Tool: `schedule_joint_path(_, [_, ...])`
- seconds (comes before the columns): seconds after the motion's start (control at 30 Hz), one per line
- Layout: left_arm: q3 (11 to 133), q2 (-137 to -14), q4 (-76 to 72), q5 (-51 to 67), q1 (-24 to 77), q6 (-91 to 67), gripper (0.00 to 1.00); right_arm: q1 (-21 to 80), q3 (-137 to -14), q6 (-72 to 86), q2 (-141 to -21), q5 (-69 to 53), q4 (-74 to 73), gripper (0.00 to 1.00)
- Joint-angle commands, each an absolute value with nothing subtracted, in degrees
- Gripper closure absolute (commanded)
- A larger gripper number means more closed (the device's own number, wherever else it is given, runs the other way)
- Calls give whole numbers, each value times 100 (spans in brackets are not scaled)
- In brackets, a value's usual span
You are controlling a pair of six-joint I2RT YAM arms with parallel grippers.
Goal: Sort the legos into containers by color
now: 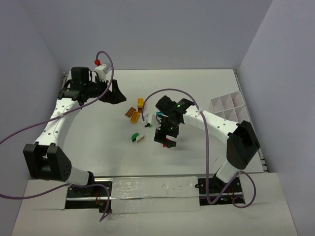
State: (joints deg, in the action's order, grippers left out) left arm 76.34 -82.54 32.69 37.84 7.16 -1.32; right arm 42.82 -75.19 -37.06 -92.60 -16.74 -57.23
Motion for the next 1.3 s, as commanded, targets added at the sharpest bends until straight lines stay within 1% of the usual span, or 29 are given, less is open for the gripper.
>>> schedule_joint_path(0.0, [7814, -8183, 3269, 4005, 729, -211, 1, 4625, -7293, -3761, -9272, -1289, -5638, 4])
schedule_joint_path(0.1, [7828, -8204, 3284, 3936, 729, -205, 1, 4808, -7173, -3767, -9248, -1125, -5347, 10])
schedule_joint_path(0.23, [7862, -8209, 3247, 3966, 729, -228, 1, 4962, -6921, -4024, -9202, -986, -4916, 11])
schedule_joint_path(0.43, [7928, -8184, 3213, 3766, 729, -220, 1, 5031, -6691, -4632, -9270, -1144, -4507, 17])
schedule_joint_path(0.73, [7950, -8107, 3255, 3560, 724, -124, 1, 5040, -6822, -4857, -9880, -1371, -4263, 17])
schedule_joint_path(0.97, [7871, -8007, 3255, 3507, 721, -62, 1, 5036, -7024, -4806, -10332, -1308, -4236, 15])
schedule_joint_path(1.27, [7769, -8000, 3192, 3473, 721, -62, 1, 5027, -7063, -4815, -10542, -1166, -4235, 16])
